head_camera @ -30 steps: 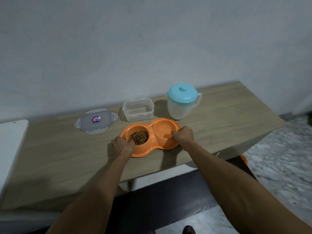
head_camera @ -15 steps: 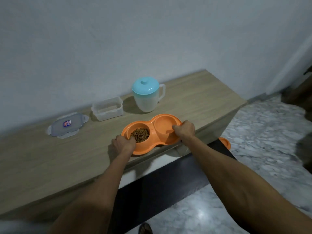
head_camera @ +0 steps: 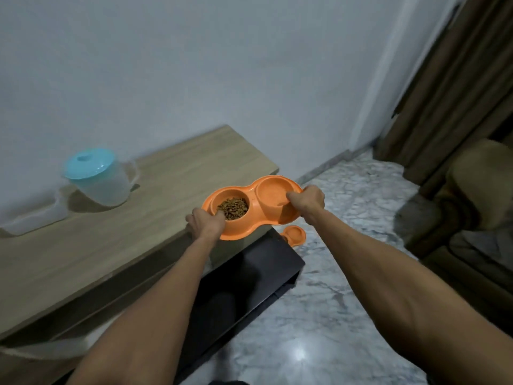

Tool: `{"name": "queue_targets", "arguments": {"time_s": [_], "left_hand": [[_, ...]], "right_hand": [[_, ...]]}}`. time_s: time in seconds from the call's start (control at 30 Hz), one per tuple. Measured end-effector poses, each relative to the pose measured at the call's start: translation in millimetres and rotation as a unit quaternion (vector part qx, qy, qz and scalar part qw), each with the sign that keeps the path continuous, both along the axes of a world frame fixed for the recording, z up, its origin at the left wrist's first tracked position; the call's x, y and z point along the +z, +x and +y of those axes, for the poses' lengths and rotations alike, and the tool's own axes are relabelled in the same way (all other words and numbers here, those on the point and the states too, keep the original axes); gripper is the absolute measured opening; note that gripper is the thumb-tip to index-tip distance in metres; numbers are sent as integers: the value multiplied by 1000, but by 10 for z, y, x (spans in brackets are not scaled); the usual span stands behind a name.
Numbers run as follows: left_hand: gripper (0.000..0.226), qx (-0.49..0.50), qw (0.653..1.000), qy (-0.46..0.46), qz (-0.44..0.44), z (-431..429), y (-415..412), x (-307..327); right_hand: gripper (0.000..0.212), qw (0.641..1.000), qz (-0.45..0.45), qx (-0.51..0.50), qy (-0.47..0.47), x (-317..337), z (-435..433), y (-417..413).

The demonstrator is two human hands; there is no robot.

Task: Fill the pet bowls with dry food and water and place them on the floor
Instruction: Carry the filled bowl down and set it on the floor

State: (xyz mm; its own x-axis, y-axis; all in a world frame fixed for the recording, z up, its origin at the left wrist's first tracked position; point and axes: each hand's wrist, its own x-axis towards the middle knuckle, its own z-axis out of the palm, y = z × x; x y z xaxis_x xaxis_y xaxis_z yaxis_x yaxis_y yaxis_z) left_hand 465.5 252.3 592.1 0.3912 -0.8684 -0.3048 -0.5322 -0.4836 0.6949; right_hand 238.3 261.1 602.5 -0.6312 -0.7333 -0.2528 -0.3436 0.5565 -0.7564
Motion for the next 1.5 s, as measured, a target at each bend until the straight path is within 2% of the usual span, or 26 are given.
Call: {"name": "queue_targets", "arguments": {"time_s": [0.1, 0.3, 0.57, 0.8, 0.93, 1.1, 1.3, 1.5], "left_hand": [[51, -28, 999, -8, 27, -67, -686, 44], [48, -93, 995, -23, 18, -446, -1952, -4], [45, -129, 990, -20, 43, -1179, -3467, -150], [48, -124, 991, -8, 44, -1882, -4377, -319], [55, -108, 993, -2, 38, -2210, -4697, -510], [58, -69, 997, 4, 32, -2680, -5083, -1068], [46, 23, 999, 45, 16, -3193, -5489, -2237], [57, 113, 991, 70, 24, -3493, -5903, -3870]], "right_hand": [[26, 999, -6, -32, -10, 79, 68, -663], [33, 996, 4, -92, -14, 99, 13, -1887], [27, 989, 14, -145, -23, 28, -592, -3305], [26, 989, 23, -144, -13, -149, -1345, -4197], [33, 991, 8, -131, -10, -441, -1749, -4568], [57, 995, -13, -100, 13, -1118, -2387, -4986], [60, 998, -17, -22, 52, -2345, -3216, -5428], [57, 994, -41, 50, 89, -4047, -3810, -5829]]}}
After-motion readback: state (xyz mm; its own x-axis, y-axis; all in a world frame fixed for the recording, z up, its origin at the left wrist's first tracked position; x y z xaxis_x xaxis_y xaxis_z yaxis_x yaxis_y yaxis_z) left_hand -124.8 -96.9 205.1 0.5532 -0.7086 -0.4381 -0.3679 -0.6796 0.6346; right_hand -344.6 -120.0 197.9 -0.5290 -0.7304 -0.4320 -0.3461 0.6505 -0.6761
